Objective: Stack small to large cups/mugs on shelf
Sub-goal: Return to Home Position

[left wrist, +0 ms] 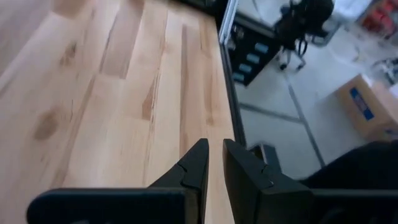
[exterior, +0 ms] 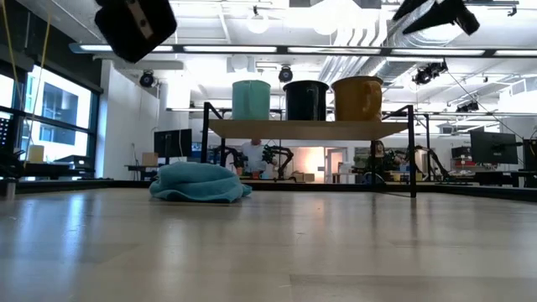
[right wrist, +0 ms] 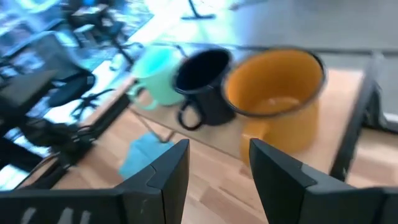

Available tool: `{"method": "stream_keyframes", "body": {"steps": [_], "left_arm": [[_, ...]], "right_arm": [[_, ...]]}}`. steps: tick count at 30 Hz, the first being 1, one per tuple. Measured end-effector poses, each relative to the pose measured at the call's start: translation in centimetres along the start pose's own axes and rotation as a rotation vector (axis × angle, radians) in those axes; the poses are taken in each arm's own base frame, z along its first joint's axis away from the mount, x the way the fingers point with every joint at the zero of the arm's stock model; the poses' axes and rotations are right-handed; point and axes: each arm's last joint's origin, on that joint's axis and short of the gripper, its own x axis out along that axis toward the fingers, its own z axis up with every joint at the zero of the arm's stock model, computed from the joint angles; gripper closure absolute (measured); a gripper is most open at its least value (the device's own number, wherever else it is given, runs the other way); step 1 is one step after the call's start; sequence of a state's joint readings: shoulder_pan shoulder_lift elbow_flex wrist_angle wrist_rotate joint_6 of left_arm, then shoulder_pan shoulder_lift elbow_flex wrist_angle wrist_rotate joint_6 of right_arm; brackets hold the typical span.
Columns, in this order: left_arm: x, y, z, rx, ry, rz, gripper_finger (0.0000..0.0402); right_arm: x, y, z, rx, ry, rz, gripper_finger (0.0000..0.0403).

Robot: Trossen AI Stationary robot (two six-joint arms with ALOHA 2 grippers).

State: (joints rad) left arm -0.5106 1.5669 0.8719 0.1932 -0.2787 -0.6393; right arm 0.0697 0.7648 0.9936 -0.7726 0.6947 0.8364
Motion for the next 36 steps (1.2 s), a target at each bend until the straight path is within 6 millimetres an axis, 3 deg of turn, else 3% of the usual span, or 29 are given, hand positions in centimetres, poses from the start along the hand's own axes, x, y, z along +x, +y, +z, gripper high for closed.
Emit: {"method": "stream_keyframes", "body": {"steps": [9,14,20,29,36], "left_arm": [[-0.2,-0.5,1.9,-0.067,-0.278,0.074,0.0364],[-0.6,-0.5,2.8,-0.117,-0.440,0.177,0.0364],[-0.8,-0.1,3.0,-0.145,-0.537,0.309,0.0364],[-1.0,0.1,3.1,-0.113,-0.574,0.396,0.0364],[-0.9,0.0,3.0,-0.096,-0.562,0.394,0.0364]], "right_arm": [[-3.2,-0.9,1.3,-0.164,-0.038,0.249,0.0245],[-3.9,-2.1,0.9,-0.229,0.013,0.249,0.0245],[-3.2,-3.5,-0.8,-0.319,0.121,0.067,0.0245],[-0.6,-3.2,-2.4,-0.363,0.093,-0.044,0.0245],[-0.8,-2.2,-2.0,-0.429,0.123,0.168,0.0245]]}}
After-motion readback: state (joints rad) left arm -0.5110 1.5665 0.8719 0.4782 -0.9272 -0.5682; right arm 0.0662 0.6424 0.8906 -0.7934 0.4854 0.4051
